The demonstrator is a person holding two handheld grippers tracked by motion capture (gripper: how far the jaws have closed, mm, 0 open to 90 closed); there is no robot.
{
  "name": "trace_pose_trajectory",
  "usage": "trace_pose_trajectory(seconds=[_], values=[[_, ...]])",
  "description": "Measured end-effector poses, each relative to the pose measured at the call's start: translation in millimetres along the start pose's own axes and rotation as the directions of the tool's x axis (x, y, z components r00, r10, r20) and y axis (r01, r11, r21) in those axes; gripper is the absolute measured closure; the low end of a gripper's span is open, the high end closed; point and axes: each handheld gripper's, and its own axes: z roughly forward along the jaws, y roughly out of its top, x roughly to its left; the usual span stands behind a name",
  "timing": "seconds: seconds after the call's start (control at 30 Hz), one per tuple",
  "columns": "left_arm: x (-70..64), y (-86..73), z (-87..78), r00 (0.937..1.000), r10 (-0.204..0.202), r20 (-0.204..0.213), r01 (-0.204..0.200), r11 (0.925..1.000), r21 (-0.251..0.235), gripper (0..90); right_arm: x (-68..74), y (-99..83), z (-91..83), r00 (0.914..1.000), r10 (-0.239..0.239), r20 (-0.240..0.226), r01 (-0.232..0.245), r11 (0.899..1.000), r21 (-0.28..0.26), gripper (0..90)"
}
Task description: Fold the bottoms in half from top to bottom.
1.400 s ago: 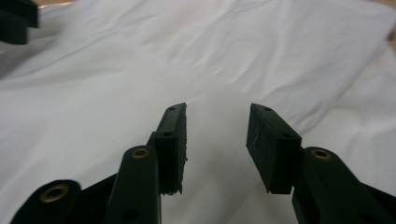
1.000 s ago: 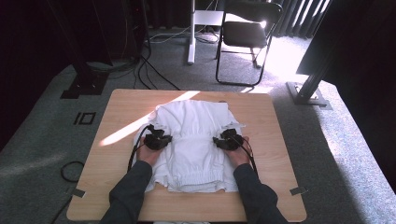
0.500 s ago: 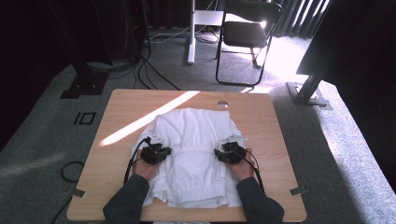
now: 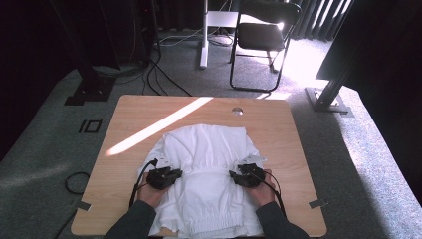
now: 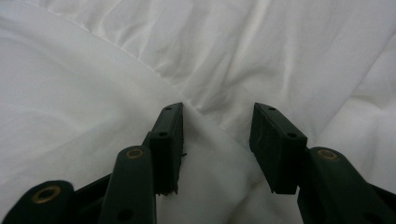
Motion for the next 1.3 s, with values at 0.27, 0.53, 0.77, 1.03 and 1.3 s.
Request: trace_pose_trajectory(seconds=[0.27,0.53,0.77,1.03,1.3], values=[[-10.0,-5.1,-8.6,0.9991,0.031,0.031,-0.032,0.9992,0.024,79.6,5.3,-6.6,-8.3,0.9998,-0.002,-0.02,0.003,1.0,0.017,53.7],[21.0,35.5,-31.1,0.9924,-0.036,-0.118,0.019,0.9899,-0.14,51.8,4.7,-7.0,-9.6,0.9995,0.007,-0.032,-0.007,1.0,0.02,53.1],[75.0,74.8,-4.1,0.9664,-0.161,-0.2,0.148,0.9856,-0.083,42.9,-16.2,8.1,-16.9,0.997,0.063,-0.046,-0.064,0.997,-0.029,52.2],[97.2,77.6,21.7,0.9541,-0.244,-0.175,0.24,0.9699,-0.041,41.5,-80.6,63.4,2.2,0.9784,0.204,0.032,-0.198,0.971,-0.133,47.7],[96.5,73.3,33.2,0.9632,-0.235,-0.13,0.24,0.9706,0.018,71.5,-115.6,84.6,55.9,0.9402,0.338,-0.044,-0.34,0.937,-0.076,60.6]])
